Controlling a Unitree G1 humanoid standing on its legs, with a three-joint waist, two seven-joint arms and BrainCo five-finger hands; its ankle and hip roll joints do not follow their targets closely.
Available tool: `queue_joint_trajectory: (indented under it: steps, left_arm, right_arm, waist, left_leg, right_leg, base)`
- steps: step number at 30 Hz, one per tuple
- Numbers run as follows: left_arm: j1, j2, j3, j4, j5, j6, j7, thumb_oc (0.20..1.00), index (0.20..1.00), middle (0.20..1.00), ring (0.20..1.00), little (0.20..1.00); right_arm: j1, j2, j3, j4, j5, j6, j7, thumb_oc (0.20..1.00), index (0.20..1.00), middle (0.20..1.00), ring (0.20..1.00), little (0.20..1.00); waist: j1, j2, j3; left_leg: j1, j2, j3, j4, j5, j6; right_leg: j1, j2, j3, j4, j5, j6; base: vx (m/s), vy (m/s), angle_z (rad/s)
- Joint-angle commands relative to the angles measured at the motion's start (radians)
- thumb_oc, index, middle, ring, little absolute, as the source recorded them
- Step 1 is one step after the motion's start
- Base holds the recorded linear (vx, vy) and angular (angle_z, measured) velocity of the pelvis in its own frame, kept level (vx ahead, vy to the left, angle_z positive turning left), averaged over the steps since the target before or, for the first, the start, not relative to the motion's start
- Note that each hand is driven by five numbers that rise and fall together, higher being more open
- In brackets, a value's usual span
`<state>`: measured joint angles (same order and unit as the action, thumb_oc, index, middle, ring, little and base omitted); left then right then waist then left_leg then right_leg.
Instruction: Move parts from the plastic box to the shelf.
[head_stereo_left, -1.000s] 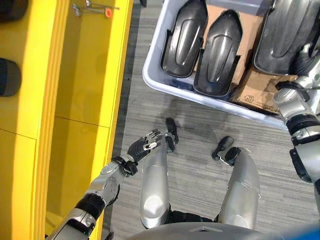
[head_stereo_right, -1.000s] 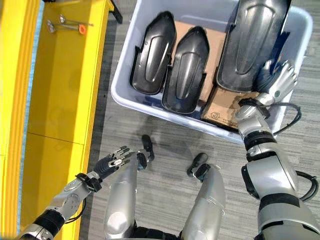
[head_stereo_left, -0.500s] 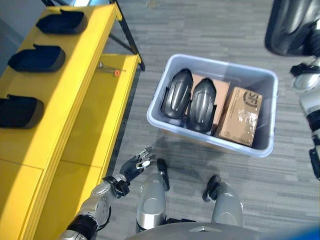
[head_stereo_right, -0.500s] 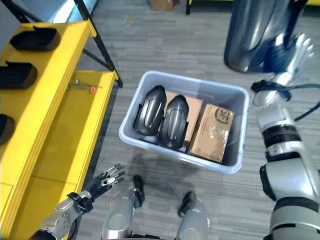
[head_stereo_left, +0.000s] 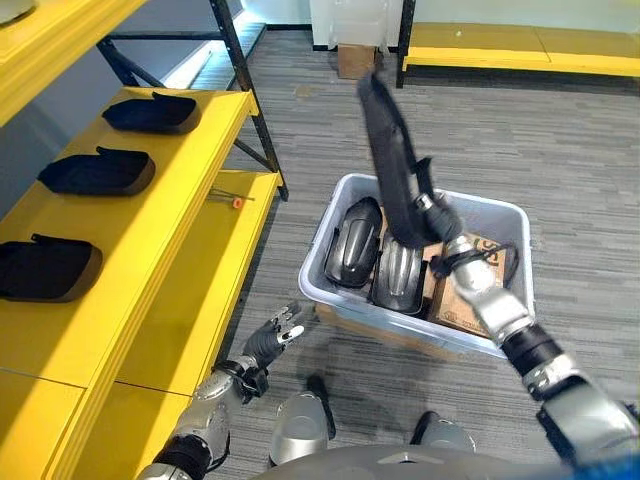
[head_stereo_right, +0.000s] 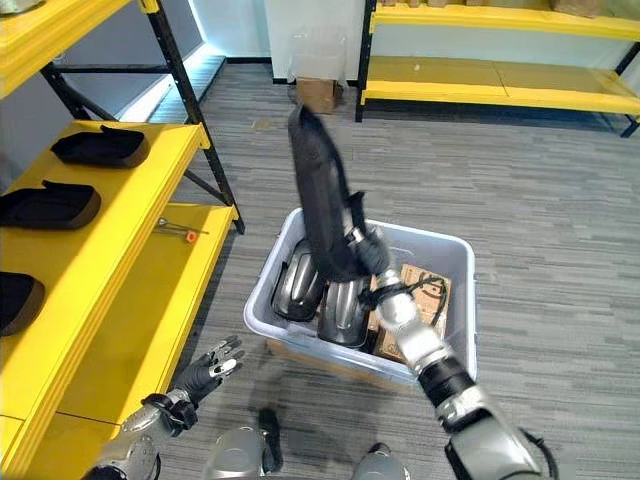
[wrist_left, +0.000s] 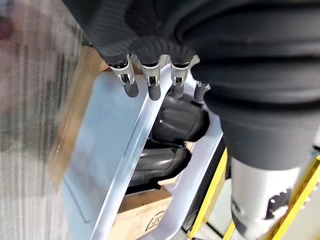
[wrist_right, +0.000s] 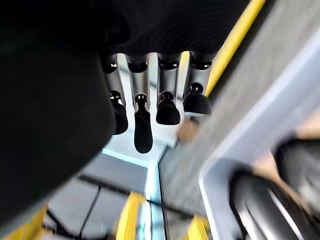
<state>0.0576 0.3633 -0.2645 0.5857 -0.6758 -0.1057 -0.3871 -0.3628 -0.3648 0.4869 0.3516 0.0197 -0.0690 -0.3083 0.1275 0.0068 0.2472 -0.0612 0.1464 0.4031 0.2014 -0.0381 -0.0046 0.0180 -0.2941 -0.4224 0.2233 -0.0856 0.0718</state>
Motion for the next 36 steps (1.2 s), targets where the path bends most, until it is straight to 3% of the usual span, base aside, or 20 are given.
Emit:
queue_joint_trajectory:
  steps: [1, 4, 5, 7, 11, 16, 22, 25, 27, 31, 33, 36]
  left_arm:
    - [-0.002, -0.018, -0.022, -0.060, -0.009, -0.048, 0.017, 1.000, 1.000, 1.000, 1.000, 1.000]
    - [-0.006, -0.023, -0.040, -0.035, -0.005, -0.085, 0.025, 1.000, 1.000, 1.000, 1.000, 1.000]
    - [-0.013, -0.019, -0.045, -0.033, -0.008, -0.091, 0.028, 1.000, 1.000, 1.000, 1.000, 1.000]
    - [-0.068, 0.009, -0.080, -0.042, -0.023, -0.069, 0.037, 1.000, 1.000, 1.000, 1.000, 1.000]
    - [-0.065, -0.009, -0.096, -0.065, 0.028, -0.025, 0.037, 1.000, 1.000, 1.000, 1.000, 1.000]
    - [-0.056, -0.019, -0.073, -0.065, 0.045, 0.012, 0.058, 1.000, 1.000, 1.000, 1.000, 1.000]
    - [-0.034, -0.013, -0.041, -0.057, 0.076, -0.011, 0.044, 1.000, 1.000, 1.000, 1.000, 1.000]
    - [-0.033, -0.012, -0.032, -0.058, 0.113, -0.008, 0.002, 1.000, 1.000, 1.000, 1.000, 1.000]
    - [-0.035, -0.014, -0.042, -0.058, 0.145, 0.000, -0.008, 1.000, 1.000, 1.000, 1.000, 1.000]
    - [-0.044, -0.018, -0.055, -0.055, 0.176, 0.000, -0.002, 1.000, 1.000, 1.000, 1.000, 1.000]
    - [-0.048, -0.012, -0.061, -0.066, 0.193, -0.007, -0.004, 1.000, 1.000, 1.000, 1.000, 1.000]
    - [-0.061, 0.000, -0.079, -0.088, 0.201, -0.004, -0.001, 1.000, 1.000, 1.000, 1.000, 1.000]
  right_arm:
    - [-0.084, -0.058, -0.055, -0.078, -0.056, -0.053, -0.045, 0.200, 0.200, 0.200, 0.200, 0.200]
    - [-0.081, -0.023, -0.031, -0.062, -0.052, -0.061, -0.062, 0.200, 0.200, 0.200, 0.200, 0.200]
    - [-0.086, -0.023, -0.025, -0.061, -0.046, -0.061, -0.047, 0.200, 0.200, 0.200, 0.200, 0.200]
    - [-0.039, -0.052, -0.012, -0.077, -0.051, -0.117, -0.062, 0.200, 0.200, 0.200, 0.200, 0.200]
    - [0.008, -0.078, -0.046, -0.078, -0.044, -0.156, -0.036, 0.200, 0.200, 0.200, 0.200, 0.200]
    - [0.020, -0.091, -0.050, -0.080, -0.062, -0.178, 0.032, 0.200, 0.200, 0.200, 0.200, 0.200]
    - [0.010, -0.090, -0.028, -0.094, -0.123, -0.196, 0.044, 0.200, 0.200, 0.200, 0.200, 0.200]
    - [0.011, -0.079, -0.015, -0.128, -0.144, -0.153, 0.008, 0.200, 0.200, 0.200, 0.200, 0.200]
    - [0.000, -0.070, -0.015, -0.119, -0.143, -0.146, 0.004, 0.200, 0.200, 0.200, 0.200, 0.200]
    - [-0.057, -0.063, 0.000, -0.107, -0.143, -0.122, 0.017, 0.200, 0.200, 0.200, 0.200, 0.200]
    - [-0.069, -0.063, 0.006, -0.111, -0.150, -0.109, 0.009, 0.200, 0.200, 0.200, 0.200, 0.200]
    - [-0.071, -0.072, 0.009, -0.110, -0.158, -0.092, -0.002, 0.200, 0.200, 0.200, 0.200, 0.200]
  waist:
    - [0.017, 0.012, 0.000]
    - [0.038, 0.005, 0.011]
    - [0.035, 0.007, 0.015]
    - [-0.021, -0.007, 0.033]
    - [-0.049, -0.032, 0.007]
    - [-0.036, -0.031, -0.022]
    - [-0.016, -0.016, -0.020]
    - [-0.033, 0.011, -0.009]
    - [-0.042, 0.012, -0.012]
    - [-0.044, 0.007, -0.023]
    - [-0.051, 0.010, -0.031]
    - [-0.069, 0.018, -0.055]
  left_leg:
    - [0.074, 0.067, -0.018, -0.077, 0.055, -0.047]
    - [0.094, 0.041, 0.009, -0.091, 0.027, -0.039]
    - [0.093, 0.036, 0.008, -0.094, 0.026, -0.035]
    - [0.064, -0.001, -0.064, -0.104, 0.033, -0.015]
    - [0.046, -0.042, -0.152, -0.116, 0.036, -0.036]
    - [0.048, -0.049, -0.214, -0.137, 0.042, -0.058]
    - [0.012, -0.056, -0.263, -0.126, 0.050, -0.073]
    - [-0.011, -0.010, -0.127, -0.104, 0.067, -0.093]
    - [-0.013, 0.018, -0.078, -0.080, 0.066, -0.099]
    - [0.001, 0.079, -0.042, 0.027, 0.030, -0.097]
    - [0.015, 0.111, -0.015, 0.055, 0.045, -0.102]
    - [0.061, 0.173, 0.031, 0.093, 0.071, -0.136]
  right_leg:
    - [0.004, -0.067, -0.036, 0.016, 0.055, 0.076]
    - [-0.012, -0.090, -0.066, 0.037, 0.073, 0.095]
    - [-0.018, -0.077, -0.056, 0.049, 0.062, 0.094]
    - [-0.020, 0.121, 0.119, 0.027, -0.005, 0.036]
    - [0.018, 0.214, 0.205, -0.085, 0.014, 0.000]
    - [0.046, 0.214, 0.191, -0.151, 0.027, -0.008]
    - [0.041, 0.207, 0.177, -0.192, 0.040, -0.012]
    - [0.040, 0.177, 0.094, -0.198, 0.039, -0.010]
    - [0.038, 0.160, 0.062, -0.197, 0.043, -0.008]
    - [0.016, 0.120, 0.016, -0.158, 0.028, -0.017]
    - [0.008, 0.116, 0.001, -0.147, 0.021, -0.022]
    - [0.006, 0.108, -0.024, -0.121, -0.008, -0.018]
  base:
    - [-0.14, 0.242, 0.14]
    - [-0.12, 0.144, 0.12]
    - [-0.28, 0.061, 0.07]
    - [-0.16, -0.107, 0.48]
    - [0.04, -0.141, 1.07]
    - [0.06, -0.193, 0.55]
    - [-0.05, -0.143, 0.11]
    - [-0.12, -0.118, 0.57]
    - [-0.07, -0.057, 1.19]
    - [-0.05, 0.007, 0.69]
    - [-0.02, 0.073, 0.23]
    - [-0.02, 0.165, 0.41]
